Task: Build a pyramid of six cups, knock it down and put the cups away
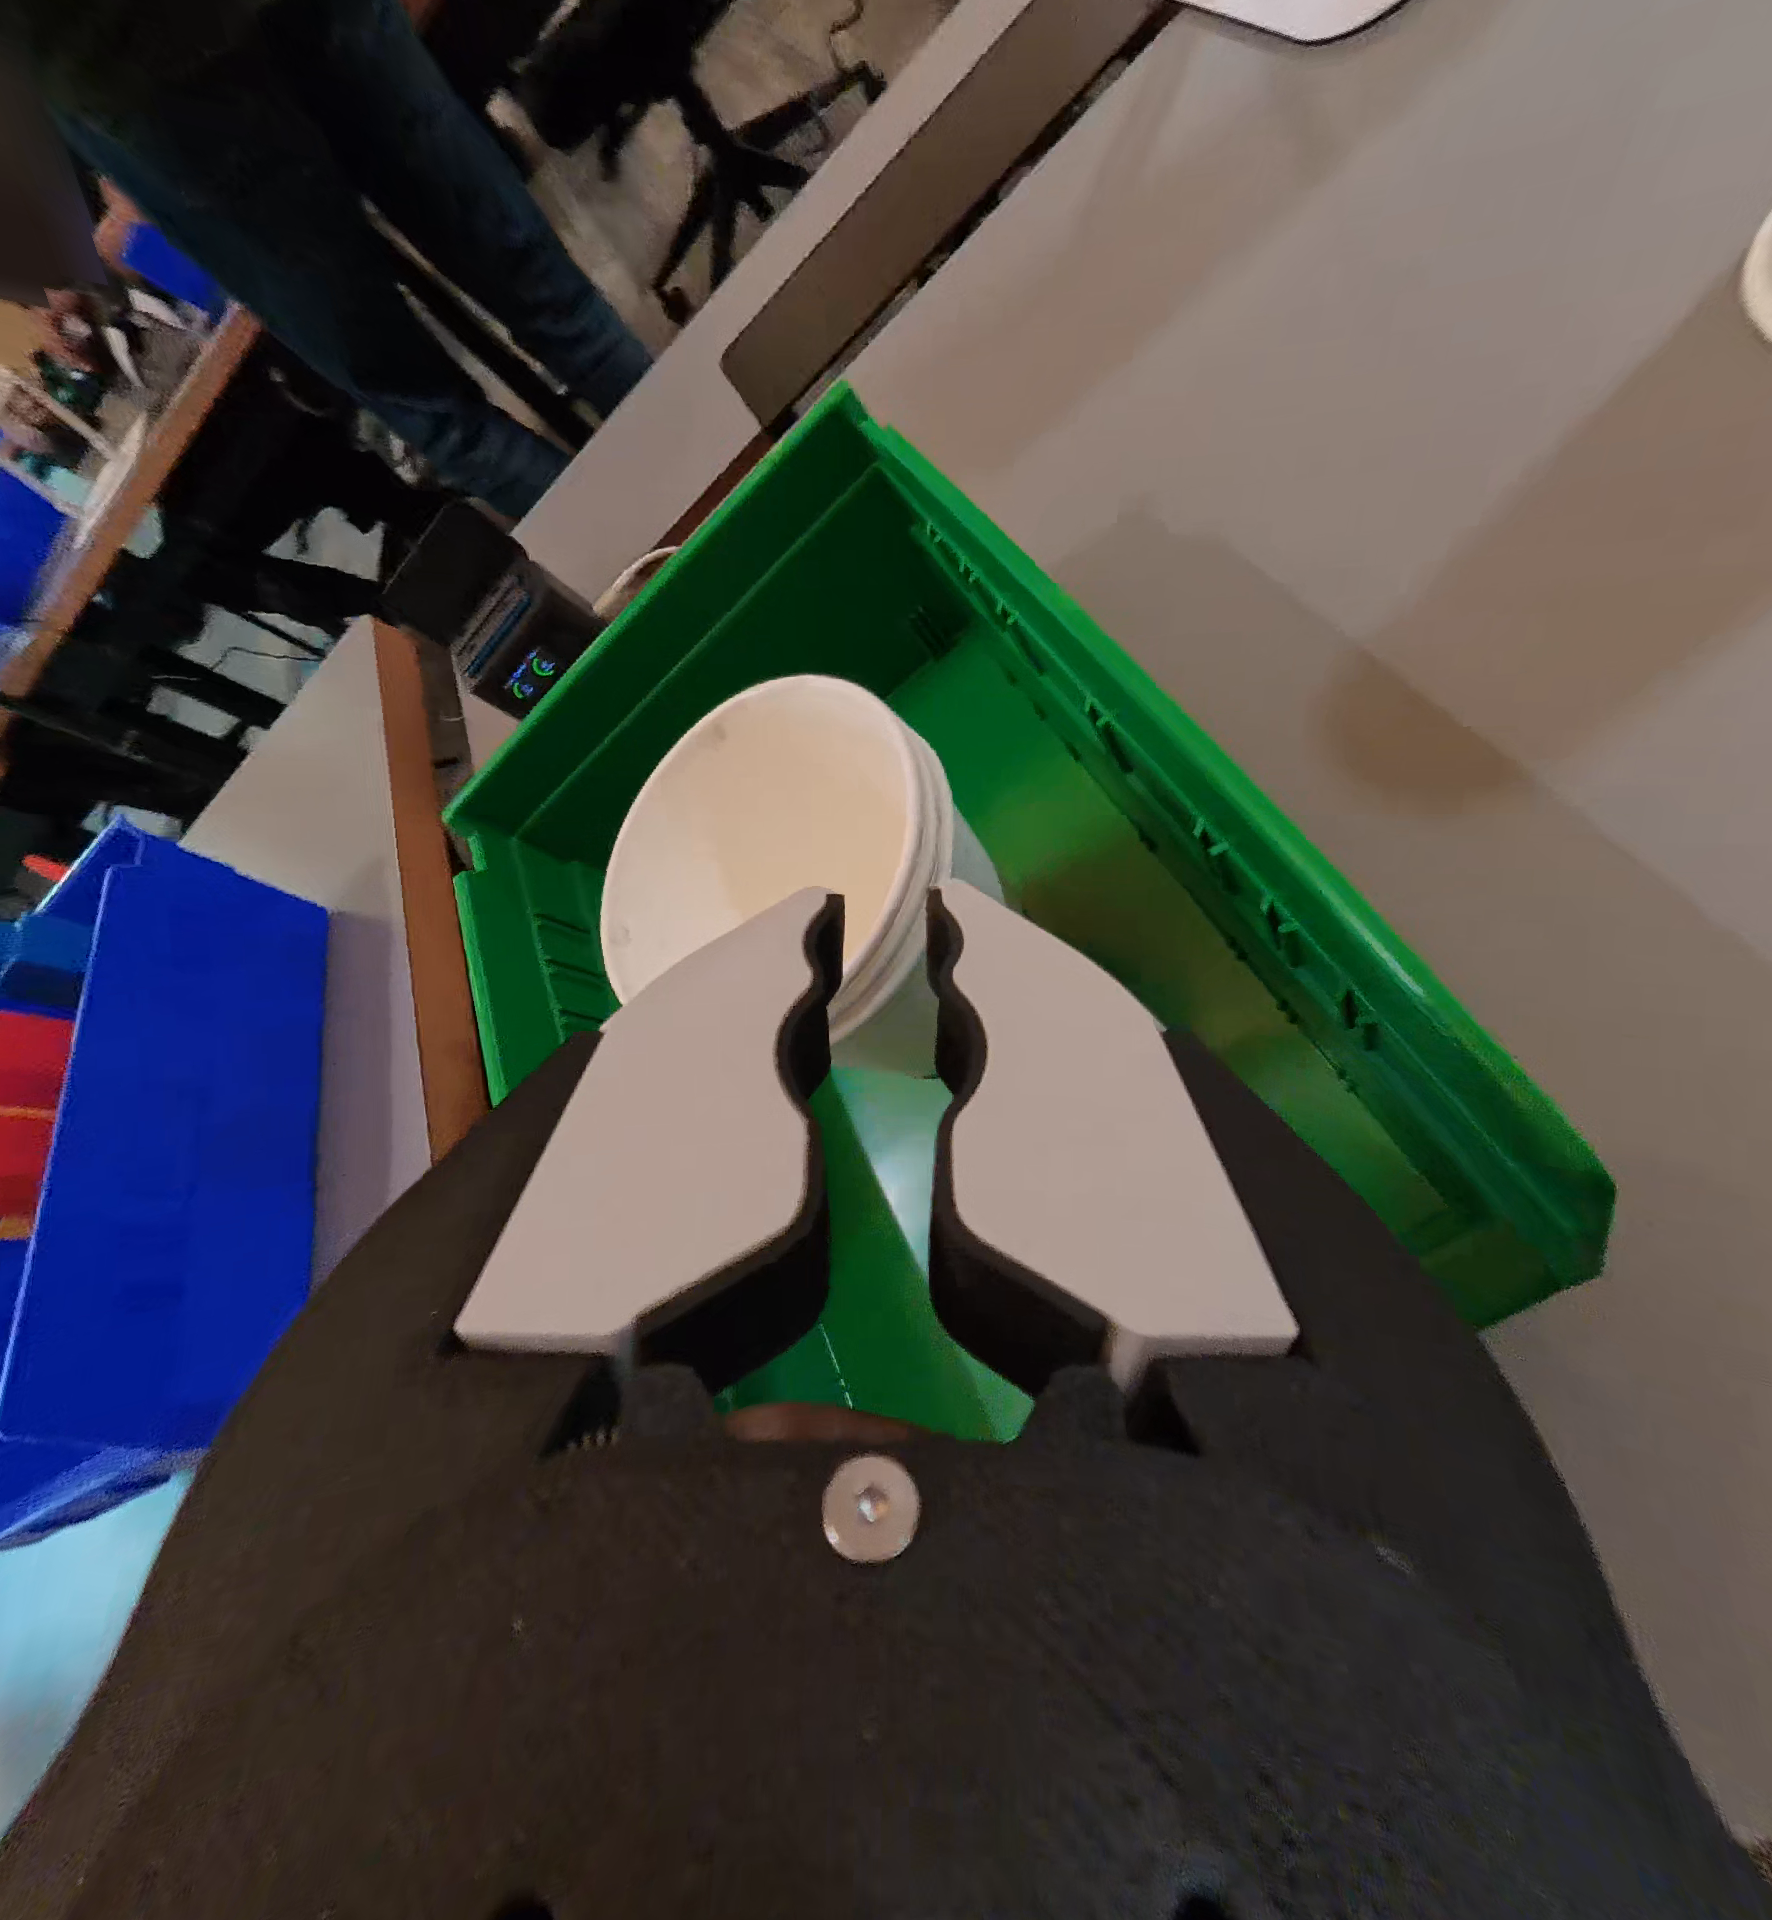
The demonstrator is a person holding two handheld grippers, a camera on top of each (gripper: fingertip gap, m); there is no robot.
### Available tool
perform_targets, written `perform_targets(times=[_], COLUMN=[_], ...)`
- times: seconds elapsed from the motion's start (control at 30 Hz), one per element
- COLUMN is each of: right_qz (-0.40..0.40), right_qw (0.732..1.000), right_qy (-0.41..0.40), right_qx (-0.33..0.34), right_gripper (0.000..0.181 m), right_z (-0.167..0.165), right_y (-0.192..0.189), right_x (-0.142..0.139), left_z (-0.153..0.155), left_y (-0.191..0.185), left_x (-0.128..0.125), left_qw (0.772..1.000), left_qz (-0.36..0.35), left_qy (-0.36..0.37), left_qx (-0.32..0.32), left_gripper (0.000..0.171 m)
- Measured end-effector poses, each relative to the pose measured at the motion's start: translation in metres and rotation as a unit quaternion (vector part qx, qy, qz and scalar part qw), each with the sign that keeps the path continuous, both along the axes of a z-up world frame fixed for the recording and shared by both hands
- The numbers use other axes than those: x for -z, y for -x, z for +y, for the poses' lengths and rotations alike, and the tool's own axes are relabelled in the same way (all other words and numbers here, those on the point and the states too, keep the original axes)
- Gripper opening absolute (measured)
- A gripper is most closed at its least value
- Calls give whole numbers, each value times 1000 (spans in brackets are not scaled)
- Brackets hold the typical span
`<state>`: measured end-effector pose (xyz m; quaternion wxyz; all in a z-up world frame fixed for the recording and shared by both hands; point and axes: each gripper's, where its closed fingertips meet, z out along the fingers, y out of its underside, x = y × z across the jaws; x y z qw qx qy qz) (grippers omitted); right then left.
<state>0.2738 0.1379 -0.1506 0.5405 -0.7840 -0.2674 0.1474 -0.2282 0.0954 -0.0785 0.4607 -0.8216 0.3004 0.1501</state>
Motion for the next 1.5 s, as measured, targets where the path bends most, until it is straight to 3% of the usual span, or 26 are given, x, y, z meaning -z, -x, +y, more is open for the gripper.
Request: perform_targets(times=[0.1, 0.3, 0.47, 0.6, 0.77, 0.9, 1.0, 1.5], right_qz=[7, 21, 21, 21, 25, 25, 23, 19], right_qw=[1000, 1000, 999, 999, 999, 999, 999, 999], right_qy=[2, 9, 11, 4, 7, 6, 6, 6], right_qx=[7, 21, 27, 28, 28, 28, 28, 27], right_gripper=[85, 83, 82, 81, 81, 81, 81, 81], right_z=[1, 3, 5, 3, 2, 2, 2, 2], right_y=[-3, -8, -10, -10, -11, -11, -10, -9], right_x=[-1, -1, 0, -2, -2, -2, -2, -1], left_z=[5, -1, 0, 6, 3, 5, 6, 4], left_y=[-3, -12, 1, 3, 3, 9, 7, 0], left_x=[-12, -14, 5, 9, 12, 18, 16, 11], left_qw=[999, 975, 964, 964, 961, 961, 962, 959], left_qz=[0, -47, 62, 32, 19, 48, 41, 24], left_qy=[17, 182, 228, 234, 251, 251, 246, 260], left_qx=[36, 122, 122, 120, 119, 107, 113, 108], left_gripper=[16, 22, 22, 6, 7, 19, 10, 7])
